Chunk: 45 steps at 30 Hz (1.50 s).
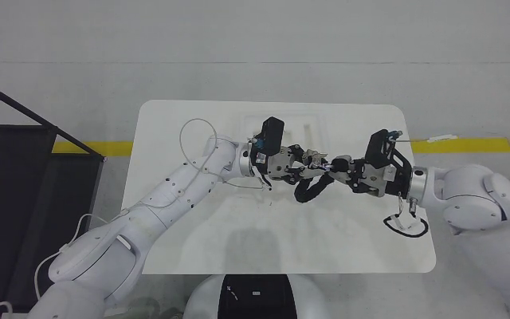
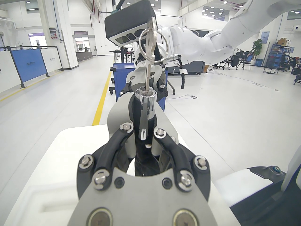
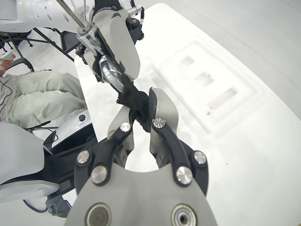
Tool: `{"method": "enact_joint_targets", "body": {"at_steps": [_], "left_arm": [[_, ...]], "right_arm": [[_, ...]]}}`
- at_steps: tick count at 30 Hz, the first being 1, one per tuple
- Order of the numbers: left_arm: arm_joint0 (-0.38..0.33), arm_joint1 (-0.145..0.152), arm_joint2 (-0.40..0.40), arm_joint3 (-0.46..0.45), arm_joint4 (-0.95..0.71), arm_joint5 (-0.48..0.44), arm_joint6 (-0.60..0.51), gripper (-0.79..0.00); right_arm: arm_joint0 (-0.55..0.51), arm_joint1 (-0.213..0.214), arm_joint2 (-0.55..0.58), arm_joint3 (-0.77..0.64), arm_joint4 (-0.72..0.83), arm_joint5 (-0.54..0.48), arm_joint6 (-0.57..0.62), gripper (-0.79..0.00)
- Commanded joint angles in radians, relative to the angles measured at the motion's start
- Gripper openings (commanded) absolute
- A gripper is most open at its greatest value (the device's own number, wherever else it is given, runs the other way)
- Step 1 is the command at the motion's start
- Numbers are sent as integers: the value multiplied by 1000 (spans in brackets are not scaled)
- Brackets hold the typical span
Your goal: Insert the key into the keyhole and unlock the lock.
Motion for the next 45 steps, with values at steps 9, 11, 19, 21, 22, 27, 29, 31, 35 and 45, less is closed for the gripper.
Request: {"method": "enact_joint_targets", "body": {"at_steps": [9, 11, 19, 21, 22, 27, 29, 31, 35, 45], "left_arm": [[0, 0, 0, 0, 0, 0, 0, -462], [0, 0, 0, 0, 0, 0, 0, -785], [0, 0, 0, 0, 0, 0, 0, -785], [0, 0, 0, 0, 0, 0, 0, -699], [0, 0, 0, 0, 0, 0, 0, -529], [0, 0, 0, 0, 0, 0, 0, 0], [0, 0, 0, 0, 0, 0, 0, 0], [0, 0, 0, 0, 0, 0, 0, 0], [27, 10, -32, -31, -13, 25, -68, 0], [65, 63, -160, -70, 0, 0, -204, 0]], "right_arm": [[-40, 5, 54, 0, 15, -8, 15, -785], [-47, 7, 61, -5, 13, -9, 31, -785], [-66, 13, 80, -16, 9, 16, 115, -785], [-65, 14, 81, -11, 12, 33, 149, -785], [-63, 15, 78, -8, 12, 53, 175, -785], [-19, 14, 20, -1, 21, 140, 328, -785], [9, 10, -14, 6, 6, 178, 382, -785], [43, 6, -55, 16, -9, 214, 447, -785], [117, -9, -140, 46, -20, 273, 531, -785], [260, -55, -298, 156, -17, 356, 583, -422]]}}
